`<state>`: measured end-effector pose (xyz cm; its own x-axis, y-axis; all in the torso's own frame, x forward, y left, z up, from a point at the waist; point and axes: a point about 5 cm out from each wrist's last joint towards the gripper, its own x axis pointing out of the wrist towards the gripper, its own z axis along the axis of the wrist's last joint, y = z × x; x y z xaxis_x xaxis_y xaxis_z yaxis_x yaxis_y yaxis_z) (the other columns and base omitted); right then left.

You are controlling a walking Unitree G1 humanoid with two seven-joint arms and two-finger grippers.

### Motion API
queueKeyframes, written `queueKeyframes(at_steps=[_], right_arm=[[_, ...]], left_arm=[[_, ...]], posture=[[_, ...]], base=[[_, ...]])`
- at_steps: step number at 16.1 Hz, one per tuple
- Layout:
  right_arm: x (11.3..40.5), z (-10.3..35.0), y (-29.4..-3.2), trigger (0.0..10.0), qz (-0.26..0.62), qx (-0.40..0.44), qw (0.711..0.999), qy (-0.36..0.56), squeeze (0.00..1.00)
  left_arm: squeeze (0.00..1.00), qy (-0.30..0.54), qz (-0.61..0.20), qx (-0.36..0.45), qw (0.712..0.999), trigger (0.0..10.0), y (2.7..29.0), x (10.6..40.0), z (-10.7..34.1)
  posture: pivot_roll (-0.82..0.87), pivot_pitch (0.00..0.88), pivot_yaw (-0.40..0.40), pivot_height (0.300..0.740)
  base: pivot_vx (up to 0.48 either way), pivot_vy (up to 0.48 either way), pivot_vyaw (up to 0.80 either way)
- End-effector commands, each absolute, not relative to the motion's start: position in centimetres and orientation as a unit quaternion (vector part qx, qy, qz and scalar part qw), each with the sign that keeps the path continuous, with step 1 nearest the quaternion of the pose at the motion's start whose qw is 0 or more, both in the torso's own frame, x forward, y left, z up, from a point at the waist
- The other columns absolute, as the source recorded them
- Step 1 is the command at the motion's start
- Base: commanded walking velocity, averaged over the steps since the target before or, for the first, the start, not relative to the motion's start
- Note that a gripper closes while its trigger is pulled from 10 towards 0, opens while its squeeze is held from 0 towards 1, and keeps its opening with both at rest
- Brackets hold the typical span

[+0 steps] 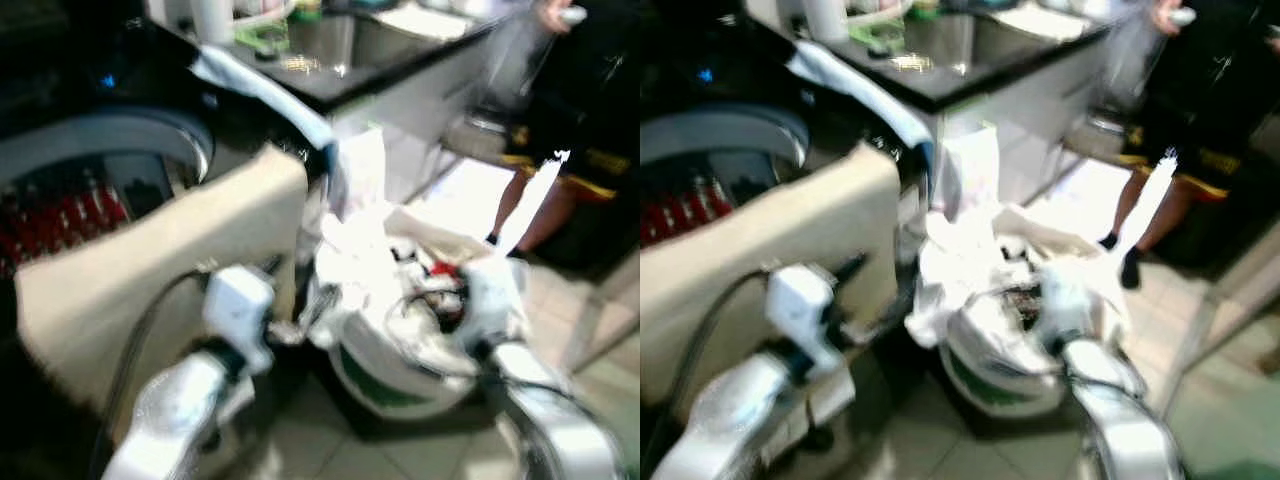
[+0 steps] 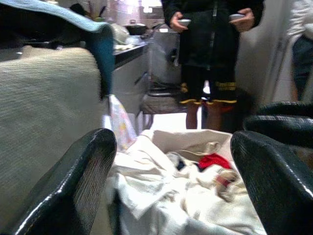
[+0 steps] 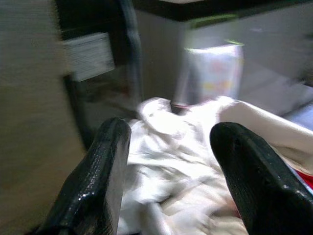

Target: Clothes washing

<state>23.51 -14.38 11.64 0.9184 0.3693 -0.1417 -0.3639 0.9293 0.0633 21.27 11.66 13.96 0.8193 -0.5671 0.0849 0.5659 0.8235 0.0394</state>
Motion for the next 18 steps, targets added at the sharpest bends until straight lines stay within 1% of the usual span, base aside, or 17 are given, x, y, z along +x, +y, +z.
queueKeyframes(at_steps=[1, 4, 5, 7, 8, 9, 13, 14, 16, 17, 18], right_arm=[[23.3, 11.4, -15.3, 10.0, 0.187, 0.003, 0.978, 0.089, 0.00], [23.6, 11.7, -15.1, 10.0, 0.204, -0.011, 0.975, 0.081, 0.00], [23.8, 11.5, -15.1, 10.0, 0.204, -0.031, 0.975, 0.083, 0.00], [23.7, 11.4, -15.0, 10.0, 0.216, -0.037, 0.972, 0.084, 0.00], [23.6, 11.3, -15.0, 10.0, 0.217, -0.032, 0.972, 0.085, 0.00], [23.5, 11.1, -15.1, 10.0, 0.214, -0.030, 0.972, 0.090, 0.00], [23.6, 11.1, -15.4, 10.0, 0.212, -0.051, 0.972, 0.089, 0.00], [24.0, 10.6, -16.1, 10.0, 0.178, -0.082, 0.976, 0.098, 0.00], [24.5, 10.5, -16.8, 10.0, 0.148, -0.092, 0.980, 0.098, 0.00], [25.1, 10.7, -17.6, 10.0, 0.115, -0.094, 0.985, 0.094, 0.00], [25.5, 11.2, -17.8, 10.0, 0.104, -0.090, 0.987, 0.083, 0.00]], left_arm=[[0.00, -0.055, -0.307, 0.003, 0.950, 10.0, 11.3, 21.1, 14.1], [0.00, -0.059, -0.290, 0.021, 0.955, 10.0, 11.8, 21.1, 14.0], [0.00, -0.066, -0.287, 0.027, 0.955, 10.0, 11.9, 21.0, 14.2], [0.00, -0.072, -0.294, 0.034, 0.953, 10.0, 11.6, 20.7, 14.3], [0.00, -0.071, -0.296, 0.029, 0.952, 10.0, 11.5, 20.6, 14.2], [0.00, -0.070, -0.298, 0.011, 0.952, 10.0, 11.6, 20.6, 14.2], [0.00, -0.066, -0.298, 0.019, 0.952, 10.0, 11.6, 20.9, 14.0], [0.00, -0.048, -0.282, 0.029, 0.958, 10.0, 11.7, 21.4, 13.7], [0.00, -0.034, -0.275, 0.038, 0.960, 10.0, 11.5, 21.8, 13.6], [0.00, -0.045, -0.264, 0.044, 0.963, 10.0, 11.3, 22.3, 13.9], [0.00, -0.057, -0.258, 0.046, 0.963, 10.0, 11.2, 22.5, 14.1]], posture=[[-0.03, 0.000, 0.005, 0.719], [-0.02, 0.000, -0.006, 0.719], [-0.02, 0.000, -0.010, 0.719], [-0.02, 0.000, -0.009, 0.719], [-0.02, 0.000, -0.008, 0.719], [-0.02, 0.000, -0.007, 0.719], [-0.02, 0.000, -0.007, 0.719], [-0.02, 0.000, -0.010, 0.719], [-0.01, 0.000, -0.011, 0.719], [-0.02, 0.000, -0.009, 0.719], [-0.02, 0.000, -0.008, 0.719]], base=[[0.000, 0.000, 0.00], [0.000, 0.000, 0.00], [0.000, -0.480, 0.45], [0.000, -0.480, 0.80], [0.000, -0.480, 0.00], [0.000, 0.000, 0.00], [0.000, 0.000, 0.00], [0.000, 0.000, 0.00], [0.000, 0.000, 0.00], [0.000, 0.000, 0.00], [0.000, 0.000, 0.00]])
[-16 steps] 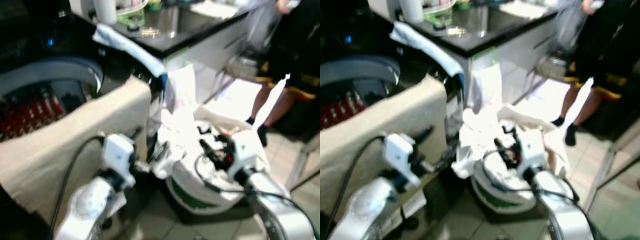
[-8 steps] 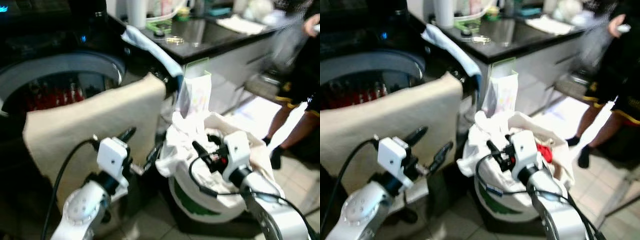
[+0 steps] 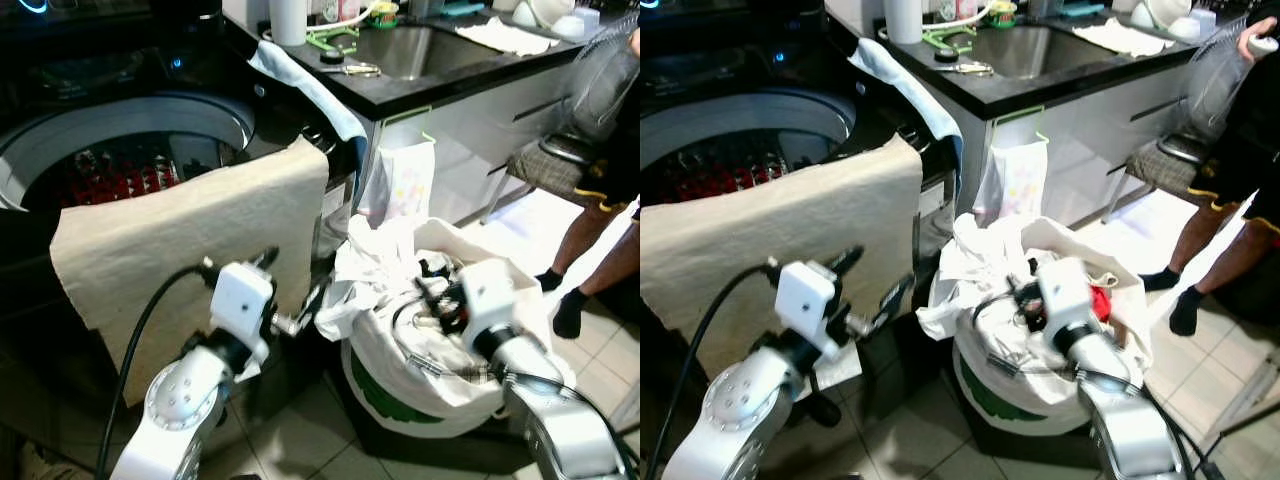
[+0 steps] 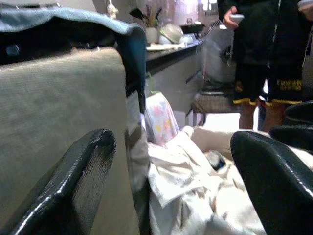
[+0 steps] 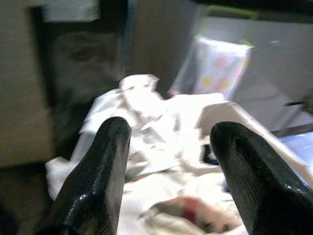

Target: Clothes washing

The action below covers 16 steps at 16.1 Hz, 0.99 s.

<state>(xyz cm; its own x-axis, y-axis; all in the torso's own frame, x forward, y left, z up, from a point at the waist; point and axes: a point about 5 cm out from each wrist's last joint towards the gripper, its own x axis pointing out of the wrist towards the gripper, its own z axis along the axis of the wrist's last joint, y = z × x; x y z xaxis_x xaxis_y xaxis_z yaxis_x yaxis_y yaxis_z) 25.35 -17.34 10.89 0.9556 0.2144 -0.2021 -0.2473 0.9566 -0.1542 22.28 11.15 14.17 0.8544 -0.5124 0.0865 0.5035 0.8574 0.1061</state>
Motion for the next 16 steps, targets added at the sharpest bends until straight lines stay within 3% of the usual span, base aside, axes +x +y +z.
queueKeyframes(at_steps=[1, 5, 8, 11, 16], right_arm=[[25.6, 11.3, -17.8, 10.0, 0.104, -0.075, 0.988, 0.083, 0.00], [24.3, 9.8, -17.9, 10.0, 0.097, -0.021, 0.988, 0.116, 0.00], [23.2, 10.0, -17.3, 10.0, 0.119, -0.001, 0.986, 0.118, 0.00], [22.9, 9.8, -16.8, 10.0, 0.141, -0.001, 0.982, 0.125, 0.00], [23.5, 10.1, -16.7, 10.0, 0.159, -0.016, 0.979, 0.126, 0.00]], left_arm=[[0.00, -0.059, -0.261, 0.044, 0.963, 10.0, 11.1, 22.4, 14.2], [0.00, -0.066, -0.276, 0.058, 0.957, 10.0, 10.8, 21.9, 14.0], [0.00, -0.069, -0.299, 0.039, 0.951, 10.0, 10.6, 21.3, 14.1], [0.00, -0.066, -0.304, 0.036, 0.950, 10.0, 10.6, 21.3, 14.0], [0.00, -0.056, -0.305, 0.019, 0.951, 10.0, 10.7, 21.2, 13.7]], posture=[[-0.02, 0.000, -0.008, 0.719], [-0.03, 0.000, -0.006, 0.719], [-0.03, 0.000, -0.006, 0.719], [-0.03, 0.000, -0.004, 0.719], [-0.03, 0.000, -0.001, 0.719]], base=[[0.000, 0.000, 0.00], [0.000, 0.000, 0.00], [0.370, 0.000, -0.32], [0.451, 0.000, -0.19], [0.000, 0.000, 0.00]])
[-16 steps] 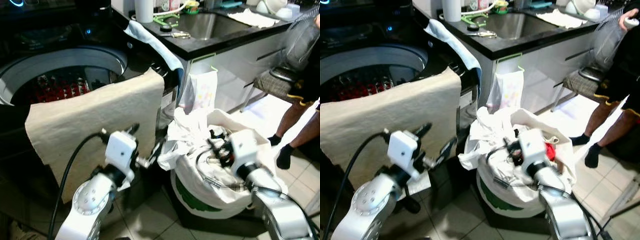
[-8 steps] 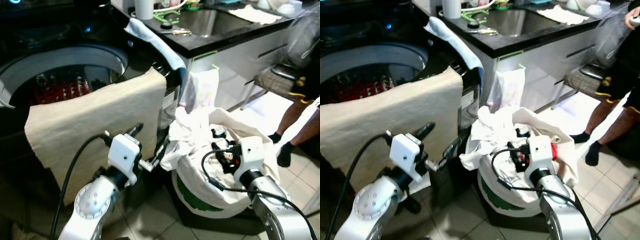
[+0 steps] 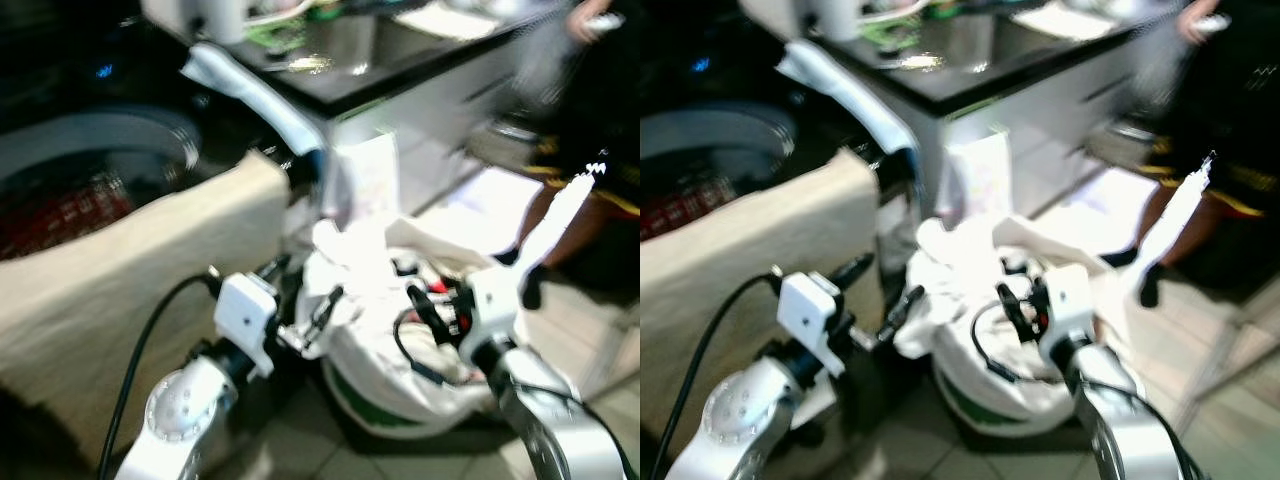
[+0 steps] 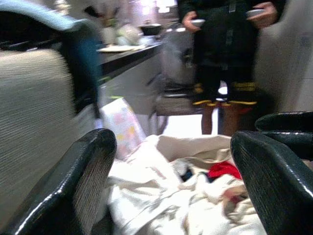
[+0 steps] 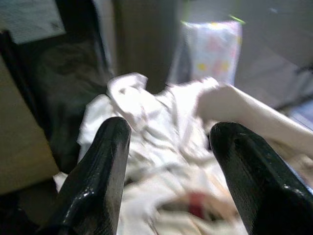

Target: Clothes washing

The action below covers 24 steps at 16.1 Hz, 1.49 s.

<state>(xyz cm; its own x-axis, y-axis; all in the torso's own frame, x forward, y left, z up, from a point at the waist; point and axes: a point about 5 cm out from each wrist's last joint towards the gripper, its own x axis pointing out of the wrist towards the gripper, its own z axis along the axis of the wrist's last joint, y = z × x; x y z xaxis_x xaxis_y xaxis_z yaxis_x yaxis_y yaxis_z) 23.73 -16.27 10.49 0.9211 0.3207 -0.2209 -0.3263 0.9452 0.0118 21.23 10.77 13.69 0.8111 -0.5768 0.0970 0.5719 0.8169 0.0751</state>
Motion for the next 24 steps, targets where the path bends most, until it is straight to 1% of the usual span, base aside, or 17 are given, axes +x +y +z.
queueKeyframes(at_steps=[1, 4, 5, 6, 7, 8, 9, 10, 13, 15, 17, 18, 20, 21, 24], right_arm=[[23.7, 10.2, -16.9, 10.0, 0.154, -0.024, 0.980, 0.122, 0.00], [24.3, 11.1, -16.8, 10.0, 0.151, -0.032, 0.985, 0.076, 0.00], [24.5, 11.3, -16.8, 10.0, 0.150, -0.029, 0.986, 0.066, 0.00], [24.8, 10.6, -17.0, 10.0, 0.134, -0.022, 0.989, 0.065, 0.00], [25.1, 8.7, -17.8, 10.0, 0.099, -0.034, 0.990, 0.092, 0.00], [25.1, 8.3, -18.0, 10.0, 0.091, -0.041, 0.990, 0.095, 0.00], [25.2, 8.4, -18.0, 10.0, 0.092, -0.033, 0.991, 0.095, 0.00], [25.2, 8.4, -17.7, 10.0, 0.101, -0.029, 0.990, 0.096, 0.00], [24.4, 7.7, -17.5, 10.0, 0.126, -0.030, 0.986, 0.109, 0.00], [23.9, 7.4, -17.3, 10.0, 0.139, -0.022, 0.983, 0.115, 0.00], [23.1, 7.0, -16.7, 10.0, 0.181, -0.029, 0.973, 0.138, 0.00], [22.6, 6.7, -16.4, 10.0, 0.202, -0.036, 0.968, 0.147, 0.00], [22.6, 6.6, -16.7, 10.0, 0.199, -0.042, 0.968, 0.148, 0.00], [22.7, 6.7, -16.8, 10.0, 0.196, -0.041, 0.969, 0.146, 0.00], [22.7, 6.5, -16.7, 10.0, 0.201, -0.053, 0.964, 0.163, 0.00]], left_arm=[[0.00, -0.056, -0.291, 0.026, 0.955, 10.0, 10.8, 21.4, 13.7], [0.00, -0.047, -0.255, 0.065, 0.964, 10.0, 11.0, 22.1, 13.1], [0.00, -0.042, -0.245, 0.067, 0.966, 10.0, 11.2, 22.2, 13.0], [0.00, -0.023, -0.200, 0.097, 0.975, 10.0, 12.0, 22.7, 11.8], [0.00, -0.002, -0.100, 0.165, 0.981, 10.0, 14.0, 23.4, 10.2], [0.00, 0.015, -0.070, 0.173, 0.982, 10.0, 14.9, 23.4, 9.5], [0.00, 0.010, -0.072, 0.155, 0.985, 10.0, 15.0, 23.3, 9.6], [0.00, -0.004, -0.093, 0.123, 0.988, 10.0, 14.8, 22.9, 10.1], [0.00, -0.028, -0.166, 0.101, 0.981, 10.0, 13.2, 21.7, 10.5], [0.00, -0.036, -0.182, 0.096, 0.978, 10.0, 12.6, 21.4, 10.6], [0.00, -0.039, -0.193, 0.084, 0.977, 10.0, 12.5, 21.4, 10.8], [0.00, -0.045, -0.202, 0.064, 0.976, 10.0, 12.4, 21.2, 10.9], [0.00, -0.037, -0.238, 0.040, 0.970, 10.0, 12.3, 20.6, 10.9], [0.00, -0.035, -0.251, 0.040, 0.967, 10.0, 12.1, 20.5, 10.9], [0.00, -0.034, -0.275, 0.025, 0.961, 10.0, 11.9, 20.2, 11.1]], posture=[[-0.04, 0.000, 0.000, 0.719], [-0.04, 0.000, 0.003, 0.719], [-0.04, 0.000, 0.002, 0.719], [-0.04, 0.000, -0.004, 0.719], [-0.03, 0.000, -0.010, 0.719], [-0.03, 0.000, -0.015, 0.719], [-0.03, 0.000, -0.015, 0.719], [-0.03, 0.000, -0.018, 0.719], [-0.03, 0.000, -0.015, 0.719], [-0.03, 0.000, -0.013, 0.719], [-0.03, 0.000, -0.009, 0.719], [-0.03, 0.000, -0.008, 0.719], [-0.04, 0.000, -0.011, 0.719], [-0.03, 0.000, -0.012, 0.719], [-0.03, 0.000, -0.015, 0.719]], base=[[0.000, 0.000, 0.00], [0.000, 0.000, 0.00], [0.000, 0.000, 0.00], [0.000, 0.000, 0.00], [0.000, 0.000, 0.00], [0.000, 0.000, 0.00], [0.000, 0.000, 0.00], [0.000, 0.000, 0.00], [0.000, 0.000, 0.00], [0.127, 0.000, 0.00], [0.296, 0.000, 0.76], [0.000, 0.000, 0.63], [0.000, 0.000, 0.00], [0.000, 0.000, 0.00], [0.000, 0.000, 0.00]])
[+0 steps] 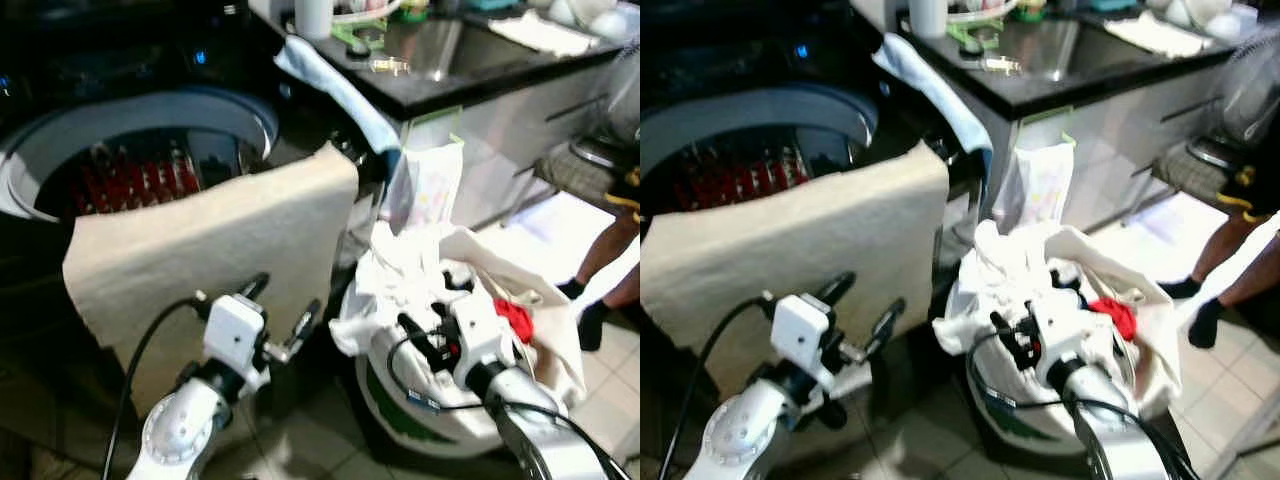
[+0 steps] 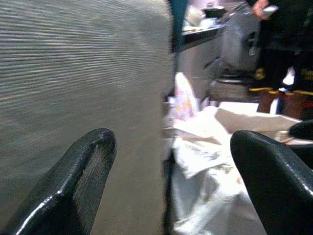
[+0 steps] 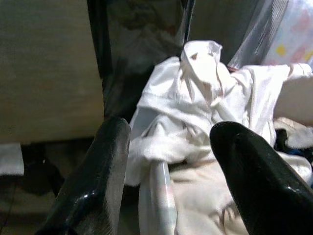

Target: Clothes washing

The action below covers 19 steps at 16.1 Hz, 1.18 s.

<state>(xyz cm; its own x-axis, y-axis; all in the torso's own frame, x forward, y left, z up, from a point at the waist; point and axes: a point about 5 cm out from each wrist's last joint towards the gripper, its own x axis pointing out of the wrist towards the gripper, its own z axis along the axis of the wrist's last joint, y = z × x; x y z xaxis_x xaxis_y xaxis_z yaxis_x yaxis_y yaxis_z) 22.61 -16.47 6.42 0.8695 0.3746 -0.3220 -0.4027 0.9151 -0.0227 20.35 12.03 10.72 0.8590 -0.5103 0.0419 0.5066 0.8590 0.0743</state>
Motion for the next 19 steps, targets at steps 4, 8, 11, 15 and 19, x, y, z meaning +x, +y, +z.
queueKeyframes(at_steps=[4, 8, 11, 15, 19], right_arm=[[23.8, 5.2, -19.7, 10.0, 0.075, -0.103, 0.971, 0.204, 0.00], [26.2, 6.3, -23.8, 10.0, -0.026, -0.099, 0.979, 0.178, 1.00], [28.4, 6.8, -24.9, 10.0, -0.016, -0.086, 0.980, 0.180, 1.00], [30.6, 7.6, -24.0, 10.0, 0.038, -0.021, 0.988, 0.149, 1.00], [33.4, 8.9, -24.6, 10.0, 0.006, -0.049, 0.991, 0.127, 1.00]], left_arm=[[0.00, -0.023, -0.268, 0.037, 0.962, 10.0, 12.2, 20.6, 10.8], [0.00, -0.042, -0.290, 0.046, 0.955, 10.0, 11.8, 20.8, 11.6], [0.00, -0.046, -0.317, 0.031, 0.947, 10.0, 10.9, 20.9, 12.7], [0.00, -0.043, -0.317, 0.035, 0.947, 10.0, 10.6, 20.9, 12.6], [0.00, -0.014, -0.327, 0.070, 0.942, 10.0, 11.0, 20.4, 11.9]], posture=[[-0.04, 0.000, -0.011, 0.719], [-0.04, 0.000, -0.013, 0.719], [-0.04, 0.000, -0.008, 0.719], [-0.03, 0.000, -0.007, 0.719], [-0.01, 0.021, 0.005, 0.719]], base=[[0.000, 0.000, 0.00], [0.000, 0.000, 0.00], [0.000, 0.000, 0.00], [0.000, 0.000, 0.00], [0.000, 0.000, 0.00]])
